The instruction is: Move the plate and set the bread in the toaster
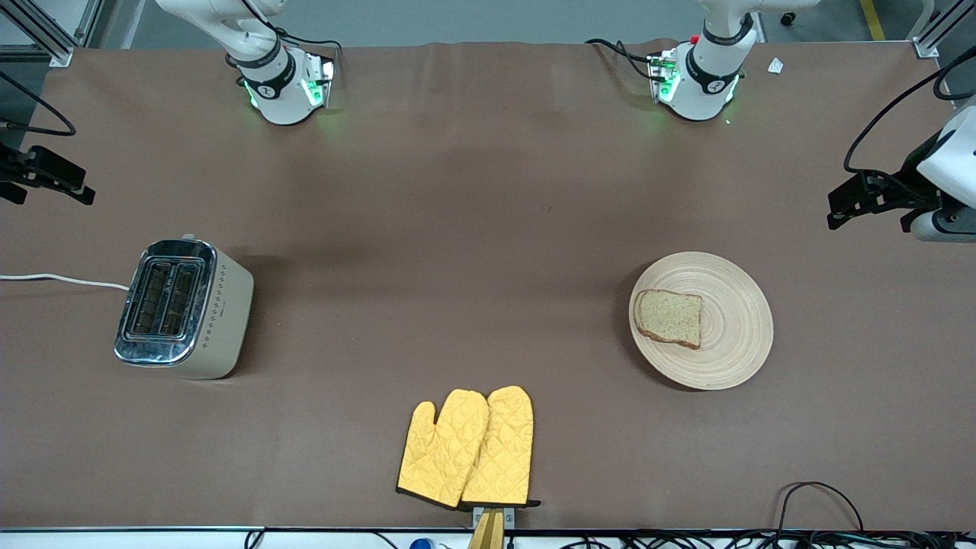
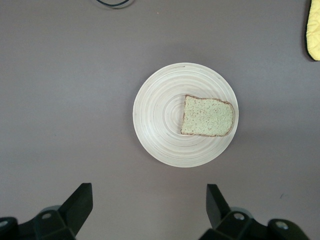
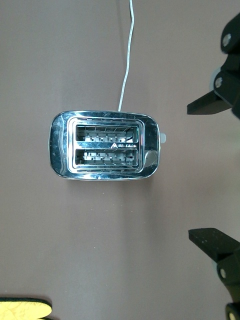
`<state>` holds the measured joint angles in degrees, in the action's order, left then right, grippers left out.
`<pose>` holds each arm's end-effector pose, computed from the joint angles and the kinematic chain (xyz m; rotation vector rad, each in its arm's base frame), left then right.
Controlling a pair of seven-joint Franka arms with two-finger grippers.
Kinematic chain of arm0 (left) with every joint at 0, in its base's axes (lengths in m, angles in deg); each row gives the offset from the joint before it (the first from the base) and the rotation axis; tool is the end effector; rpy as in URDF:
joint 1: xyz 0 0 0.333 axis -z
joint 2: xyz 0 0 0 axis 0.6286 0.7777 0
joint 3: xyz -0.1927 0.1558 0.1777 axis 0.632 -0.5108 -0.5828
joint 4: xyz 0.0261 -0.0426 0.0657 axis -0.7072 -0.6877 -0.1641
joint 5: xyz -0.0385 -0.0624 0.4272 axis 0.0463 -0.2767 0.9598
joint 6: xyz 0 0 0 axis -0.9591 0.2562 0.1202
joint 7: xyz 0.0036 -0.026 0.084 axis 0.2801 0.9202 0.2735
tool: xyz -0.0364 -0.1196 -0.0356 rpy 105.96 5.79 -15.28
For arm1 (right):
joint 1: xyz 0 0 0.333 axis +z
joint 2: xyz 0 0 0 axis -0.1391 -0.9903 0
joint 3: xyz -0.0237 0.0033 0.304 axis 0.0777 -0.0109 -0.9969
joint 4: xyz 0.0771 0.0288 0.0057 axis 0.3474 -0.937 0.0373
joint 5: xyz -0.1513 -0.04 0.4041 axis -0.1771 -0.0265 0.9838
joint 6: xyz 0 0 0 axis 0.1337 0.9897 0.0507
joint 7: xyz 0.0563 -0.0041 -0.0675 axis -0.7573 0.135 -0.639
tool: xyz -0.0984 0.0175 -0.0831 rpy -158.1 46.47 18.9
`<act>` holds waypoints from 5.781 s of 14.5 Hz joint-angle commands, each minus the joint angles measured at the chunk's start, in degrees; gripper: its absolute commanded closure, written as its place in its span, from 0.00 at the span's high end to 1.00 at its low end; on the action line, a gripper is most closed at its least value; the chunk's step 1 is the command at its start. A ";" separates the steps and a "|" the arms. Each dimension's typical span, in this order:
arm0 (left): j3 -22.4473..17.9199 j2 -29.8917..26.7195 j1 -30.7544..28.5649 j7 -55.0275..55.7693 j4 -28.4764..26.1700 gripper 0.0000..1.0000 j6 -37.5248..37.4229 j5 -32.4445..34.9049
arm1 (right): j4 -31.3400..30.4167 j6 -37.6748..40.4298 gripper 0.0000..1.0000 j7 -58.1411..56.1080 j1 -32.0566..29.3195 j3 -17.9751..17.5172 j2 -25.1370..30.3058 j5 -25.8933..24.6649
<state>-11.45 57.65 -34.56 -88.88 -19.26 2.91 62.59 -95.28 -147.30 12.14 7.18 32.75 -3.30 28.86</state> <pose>0.6158 -0.0462 0.5909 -3.1151 0.1263 -0.0568 0.5823 -0.0521 0.6062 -3.1320 0.0421 0.0200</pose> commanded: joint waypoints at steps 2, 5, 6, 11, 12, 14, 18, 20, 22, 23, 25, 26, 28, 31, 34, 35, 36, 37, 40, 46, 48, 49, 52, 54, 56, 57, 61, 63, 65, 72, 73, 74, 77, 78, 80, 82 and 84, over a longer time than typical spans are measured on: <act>-0.20 -0.13 0.09 0.03 0.25 1.00 0.04 -0.37 | 0.11 0.07 1.00 0.08 -0.41 -0.47 0.30 -0.56; -0.37 0.13 -0.26 0.21 0.25 1.00 0.04 -1.25 | 0.11 -0.01 1.00 -0.01 -0.50 -0.47 0.30 -0.56; -0.37 0.57 -0.08 -0.31 0.25 1.00 0.12 -1.08 | 0.11 -0.01 1.00 -0.01 -0.59 -0.47 0.30 -0.56; -0.81 3.37 -5.94 -2.85 0.25 1.00 0.13 -5.00 | 0.11 -0.01 1.00 -0.01 -0.59 -0.47 0.30 -0.56; -0.81 4.86 -8.41 -6.43 0.25 1.00 0.21 -7.90 | 0.11 -0.01 1.00 -0.01 -0.59 -0.47 0.30 -0.56; -0.81 9.42 -14.64 -11.46 0.25 1.00 0.65 -13.70 | 0.11 -0.01 1.00 -0.01 -0.59 -0.47 0.30 -0.56; -0.81 23.38 -22.48 -22.35 0.60 1.00 1.18 -26.45 | 0.11 0.07 1.00 -0.01 -0.59 -0.47 0.30 -0.47; -0.81 29.37 -23.81 -25.44 1.83 1.00 1.71 -31.02 | 0.11 0.07 1.00 -0.36 -0.67 -0.29 0.30 -0.47; -0.73 34.47 -23.81 -28.34 2.27 1.00 1.79 -36.20 | 0.11 -0.01 1.00 -0.36 -0.50 -0.29 0.30 -0.47; -0.73 36.67 -23.81 -30.10 2.27 1.00 1.88 -39.19 | 0.11 -0.10 1.00 -0.28 -0.41 -0.38 0.30 -0.47; -0.46 39.06 -23.55 -32.91 2.27 1.00 4.59 -40.71 | 0.11 -0.10 1.00 -0.36 -0.32 -0.47 0.30 -0.47; -0.37 40.20 -23.29 -34.32 2.27 1.00 6.00 -41.41 | 0.11 -0.10 1.00 -0.36 -0.24 -0.47 0.30 -0.47; -0.37 42.40 -23.02 -36.78 2.18 1.00 7.50 -43.17 | 0.11 -0.10 1.00 -0.36 -0.15 -0.47 0.30 -0.39; -0.37 45.03 -23.11 -40.04 2.18 1.00 8.47 -44.22 | 0.11 -0.19 1.00 -0.36 -0.15 -0.56 0.30 -0.30; -0.37 46.54 -22.85 -41.89 2.18 0.96 10.22 -46.07 | 0.11 -0.19 1.00 -0.36 -0.06 -0.64 0.30 -0.30; -0.20 46.54 -22.85 -42.33 2.18 0.90 10.49 -45.90 | 0.11 -0.19 1.00 -0.36 -0.06 -0.64 0.30 -0.38; 0.15 46.54 -22.85 -43.29 2.18 0.82 10.50 -45.64 | 0.11 -0.19 1.00 -0.36 0.03 -0.64 0.30 -0.30; 0.15 46.54 -22.85 -45.56 2.10 0.71 10.50 -45.37 | 0.11 -0.19 1.00 -0.28 0.12 -0.64 0.30 -0.30; 0.24 46.80 -22.67 -51.99 2.01 0.37 10.50 -45.20 | 0.11 -0.19 1.00 -0.36 0.03 -0.64 0.30 -0.38; 0.24 46.89 -22.76 -55.94 1.83 0.01 10.06 -45.20 | 0.11 -0.19 1.00 -0.36 0.38 -0.64 0.30 -0.47; 1.64 46.54 -22.58 -56.22 2.01 0.01 9.88 -45.28 | 0.11 -0.19 1.00 -0.36 0.29 -0.64 0.30 -0.38; 3.65 46.19 -22.58 -55.00 2.09 0.01 9.88 -45.46 | 0.11 -0.10 1.00 -0.36 0.29 -0.64 0.30 -0.38; 9.88 46.01 -22.58 -47.19 2.27 0.01 9.88 -45.72 | 0.11 -0.10 1.00 -0.36 0.29 -0.56 0.30 -0.38; 14.28 46.10 -22.41 -41.39 2.27 0.01 10.58 -46.86 | 0.11 -0.01 1.00 -0.36 0.47 -0.64 0.30 -0.47; 17.63 46.54 -21.10 -38.38 2.27 0.01 11.98 -49.14 | 0.11 -0.10 1.00 -0.27 0.29 -0.64 0.30 -0.38; 17.90 46.54 -19.17 -38.29 2.27 0.01 13.21 -51.67 | 0.11 -0.10 1.00 -0.36 0.21 -0.56 0.30 -0.38; 17.82 46.80 -8.37 -35.66 2.27 0.01 22.77 -62.23 | -0.93 0.33 1.00 -0.01 0.64 -0.64 -0.05 0.05; 17.82 46.98 -2.40 -33.55 2.27 0.01 29.80 -66.88 | -3.39 -2.02 1.00 0.78 2.83 -0.64 -0.66 0.23; 17.82 48.02 3.05 -31.71 2.45 0.01 37.26 -70.84 | -8.12 -9.21 1.00 7.95 5.20 -0.82 -1.72 0.58; 17.73 56.02 18.36 -29.76 11.22 0.00 52.50 -78.24 | -13.25 -30.32 1.00 14.48 11.36 -0.82 -14.62 5.68; 17.64 56.81 19.51 -30.11 12.37 0.00 53.03 -78.16 | -13.16 -31.82 1.00 15.36 12.06 -0.82 -15.95 5.77; 17.30 57.26 20.74 -30.90 13.08 0.01 53.38 -78.15 | -13.16 -33.14 1.00 16.24 12.85 -0.82 -17.09 5.77; 17.29 58.22 22.24 -33.18 14.05 0.01 54.17 -78.15 | -13.07 -37.70 1.00 19.32 15.05 -0.73 -20.60 5.68; 17.29 58.75 22.59 -34.23 14.14 0.01 54.35 -78.15 | -13.07 -39.63 1.00 19.76 15.23 -0.73 -21.92 5.68; 17.29 59.19 22.59 -34.95 14.05 0.04 54.62 -78.15 | -13.16 -43.85 1.00 20.81 16.89 -0.73 -24.65 5.68; 17.29 59.37 22.59 -34.95 13.87 0.37 54.62 -78.07 | -13.42 -46.59 1.00 22.57 18.66 -0.64 -27.02 5.59; 17.29 58.67 22.24 -33.81 13.61 1.00 54.62 -77.89 | -13.60 -46.95 1.00 23.45 19.54 -0.64 -28.26 5.50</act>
<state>5.96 116.19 -12.61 -122.70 -6.90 57.04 -14.16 -108.81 -193.54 34.17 25.50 31.64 -30.68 34.08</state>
